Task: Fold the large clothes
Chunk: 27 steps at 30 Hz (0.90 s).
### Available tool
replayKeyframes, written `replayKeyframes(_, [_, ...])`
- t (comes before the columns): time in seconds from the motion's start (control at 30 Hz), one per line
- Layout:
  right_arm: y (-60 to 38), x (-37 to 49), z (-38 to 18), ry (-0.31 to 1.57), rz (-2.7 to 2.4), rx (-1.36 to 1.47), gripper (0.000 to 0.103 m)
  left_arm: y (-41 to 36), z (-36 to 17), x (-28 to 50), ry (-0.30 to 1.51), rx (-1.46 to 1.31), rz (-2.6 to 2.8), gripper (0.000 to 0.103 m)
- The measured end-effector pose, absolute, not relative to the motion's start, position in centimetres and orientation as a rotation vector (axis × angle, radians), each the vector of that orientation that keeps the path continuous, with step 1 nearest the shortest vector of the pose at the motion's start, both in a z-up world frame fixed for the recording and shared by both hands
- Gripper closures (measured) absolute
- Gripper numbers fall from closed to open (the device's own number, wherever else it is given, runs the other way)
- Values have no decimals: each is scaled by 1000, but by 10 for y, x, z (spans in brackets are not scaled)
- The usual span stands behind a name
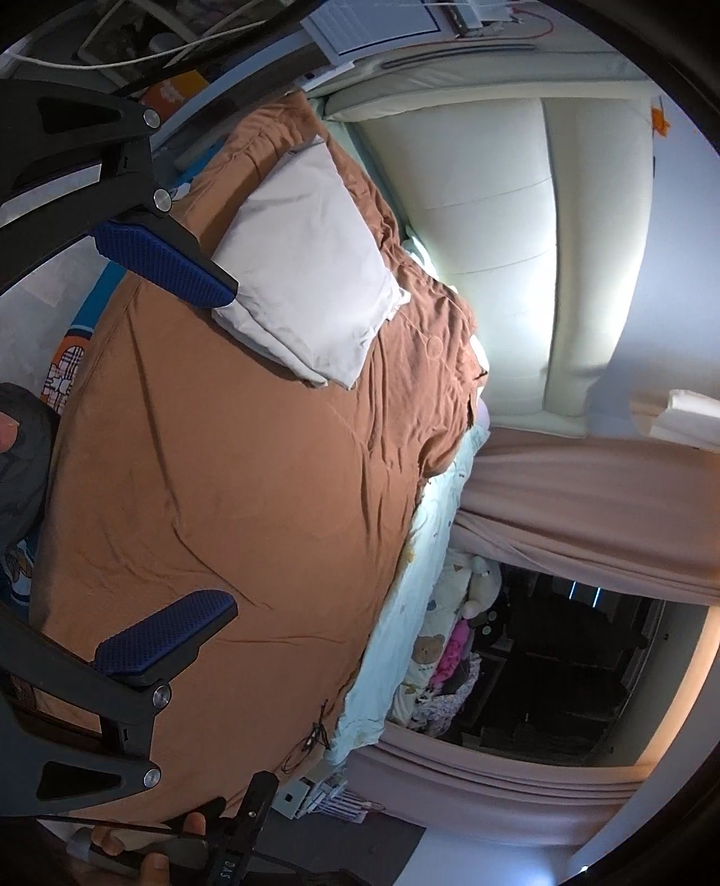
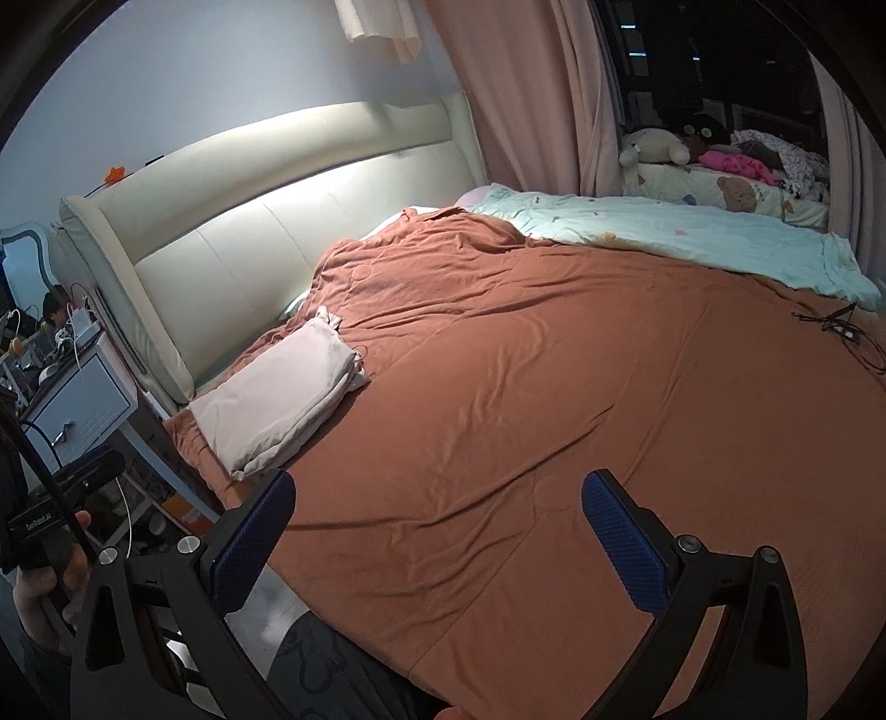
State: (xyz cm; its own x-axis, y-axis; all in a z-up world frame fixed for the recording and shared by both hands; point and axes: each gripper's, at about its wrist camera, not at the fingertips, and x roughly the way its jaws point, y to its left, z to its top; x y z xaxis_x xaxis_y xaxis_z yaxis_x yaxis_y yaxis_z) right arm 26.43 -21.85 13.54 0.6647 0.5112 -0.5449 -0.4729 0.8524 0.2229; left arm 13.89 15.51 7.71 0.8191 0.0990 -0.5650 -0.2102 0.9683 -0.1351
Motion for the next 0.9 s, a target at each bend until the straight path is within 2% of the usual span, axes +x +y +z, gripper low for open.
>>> replayKeyframes(0.47, [-265, 144, 121, 568, 503, 133, 0, 100, 86, 47, 482, -115, 57, 0])
replayKeyframes(0.9, [-267, 58, 116, 464, 430, 67, 0, 93, 83, -27, 426, -79, 33, 0])
